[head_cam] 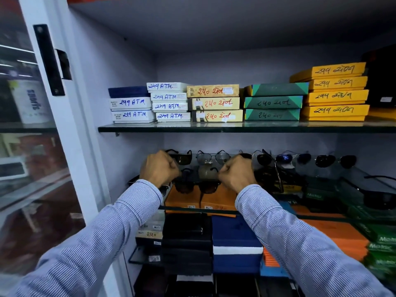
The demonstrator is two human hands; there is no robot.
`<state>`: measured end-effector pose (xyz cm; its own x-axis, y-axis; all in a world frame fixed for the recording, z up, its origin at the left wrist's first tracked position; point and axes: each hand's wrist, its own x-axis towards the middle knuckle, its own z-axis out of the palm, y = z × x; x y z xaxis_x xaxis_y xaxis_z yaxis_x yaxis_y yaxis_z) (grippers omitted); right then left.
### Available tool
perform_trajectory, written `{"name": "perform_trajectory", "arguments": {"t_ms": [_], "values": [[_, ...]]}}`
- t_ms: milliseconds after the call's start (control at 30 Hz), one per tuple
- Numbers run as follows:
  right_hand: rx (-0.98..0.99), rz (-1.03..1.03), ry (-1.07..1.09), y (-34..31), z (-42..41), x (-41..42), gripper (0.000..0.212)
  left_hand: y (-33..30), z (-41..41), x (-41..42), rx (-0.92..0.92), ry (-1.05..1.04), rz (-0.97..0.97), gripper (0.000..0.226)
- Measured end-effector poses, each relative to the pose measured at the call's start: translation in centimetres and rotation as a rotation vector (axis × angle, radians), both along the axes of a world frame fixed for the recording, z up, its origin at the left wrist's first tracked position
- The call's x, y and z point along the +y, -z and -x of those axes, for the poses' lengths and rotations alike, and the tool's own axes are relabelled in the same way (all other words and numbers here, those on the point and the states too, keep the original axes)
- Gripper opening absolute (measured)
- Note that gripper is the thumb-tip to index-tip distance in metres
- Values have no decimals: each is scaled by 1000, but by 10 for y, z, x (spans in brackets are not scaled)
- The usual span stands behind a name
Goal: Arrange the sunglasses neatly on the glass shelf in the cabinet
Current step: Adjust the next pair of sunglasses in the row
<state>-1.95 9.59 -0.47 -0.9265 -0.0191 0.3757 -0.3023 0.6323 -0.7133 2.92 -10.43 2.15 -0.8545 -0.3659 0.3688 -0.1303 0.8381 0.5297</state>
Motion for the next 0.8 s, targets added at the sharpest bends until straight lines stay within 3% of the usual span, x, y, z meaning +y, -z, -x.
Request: {"name": "perform_trajectory", "arguments": {"t_ms": [200, 433, 567, 733, 800], "values": [[-83, -78, 39, 0, 5, -4, 3, 5, 7, 0, -121, 4, 82, 13], [-64, -119, 6, 2, 4, -3, 20, 5, 13, 4, -158, -3, 195, 27], [17, -104, 41, 1, -14, 22, 29, -2, 12, 19, -60, 41, 253, 30], [206, -141, 310, 0, -31, 91, 20, -12, 11, 76, 122, 221, 247, 19], [208, -152, 373, 4, -29, 113, 30, -12, 17, 101, 95, 303, 197, 14]]}}
